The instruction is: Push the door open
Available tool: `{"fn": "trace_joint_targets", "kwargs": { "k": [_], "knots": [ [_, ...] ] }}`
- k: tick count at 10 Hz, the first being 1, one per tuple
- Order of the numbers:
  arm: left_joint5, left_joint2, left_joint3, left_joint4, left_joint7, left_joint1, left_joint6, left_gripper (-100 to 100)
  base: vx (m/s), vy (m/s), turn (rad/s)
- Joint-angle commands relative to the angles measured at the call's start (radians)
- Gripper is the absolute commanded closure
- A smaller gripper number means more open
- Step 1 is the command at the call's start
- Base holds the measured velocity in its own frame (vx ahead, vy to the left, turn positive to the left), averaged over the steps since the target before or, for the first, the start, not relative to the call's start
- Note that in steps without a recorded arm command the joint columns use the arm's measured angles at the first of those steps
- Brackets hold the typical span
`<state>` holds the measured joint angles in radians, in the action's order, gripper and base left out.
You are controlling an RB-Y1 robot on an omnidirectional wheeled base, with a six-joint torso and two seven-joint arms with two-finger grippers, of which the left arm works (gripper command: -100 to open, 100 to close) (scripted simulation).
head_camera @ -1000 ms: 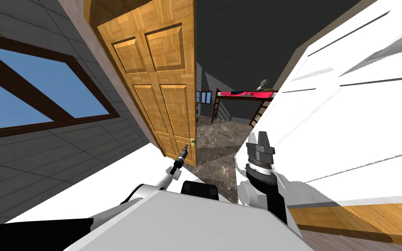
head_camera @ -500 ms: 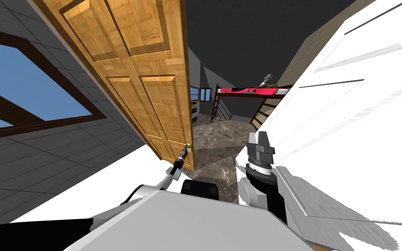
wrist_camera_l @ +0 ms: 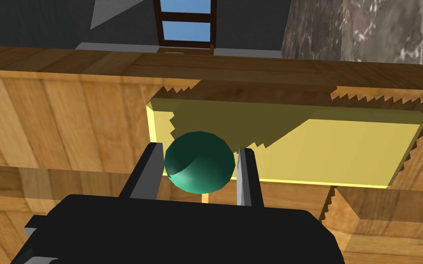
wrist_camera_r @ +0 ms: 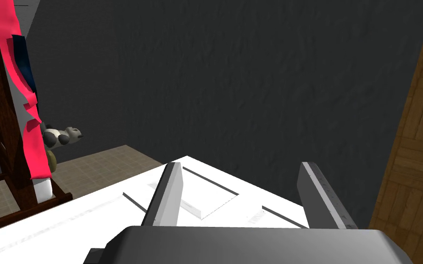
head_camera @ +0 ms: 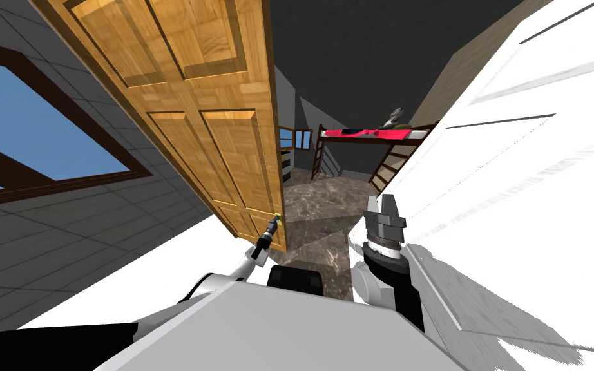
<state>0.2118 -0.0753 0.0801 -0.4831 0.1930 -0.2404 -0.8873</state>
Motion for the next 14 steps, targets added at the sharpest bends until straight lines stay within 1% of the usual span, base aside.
{"fn": "trace_joint_targets", "kwargs": {
  "k": [1,3,4,6,8,9,11,12,14],
  "knots": [
    [0.000,0.000,0.000,0.000,0.001,0.001,-0.001,100,-0.011,0.003,0.002],
    [0.000,0.000,0.000,0.000,0.001,0.001,-0.001,100,-0.003,0.000,0.002],
    [-0.008,-0.005,0.010,0.002,-0.006,0.003,0.003,100,0.095,-0.029,0.024],
    [-0.016,-0.009,0.020,0.001,-0.011,0.003,0.005,100,0.150,-0.060,0.040],
    [-0.016,-0.009,0.020,0.004,-0.011,0.003,0.005,100,0.089,-0.026,-0.006],
    [-0.027,-0.013,0.033,0.001,-0.018,0.004,0.007,100,0.117,-0.044,0.026],
    [-0.027,-0.013,0.033,0.001,-0.018,0.004,0.007,100,0.093,-0.034,0.012],
    [-0.039,-0.018,0.049,0.001,-0.026,0.005,0.010,100,0.151,-0.029,0.030],
    [-0.049,-0.021,0.061,0.000,-0.033,0.005,0.012,100,0.170,-0.080,0.061]
  ]
}}
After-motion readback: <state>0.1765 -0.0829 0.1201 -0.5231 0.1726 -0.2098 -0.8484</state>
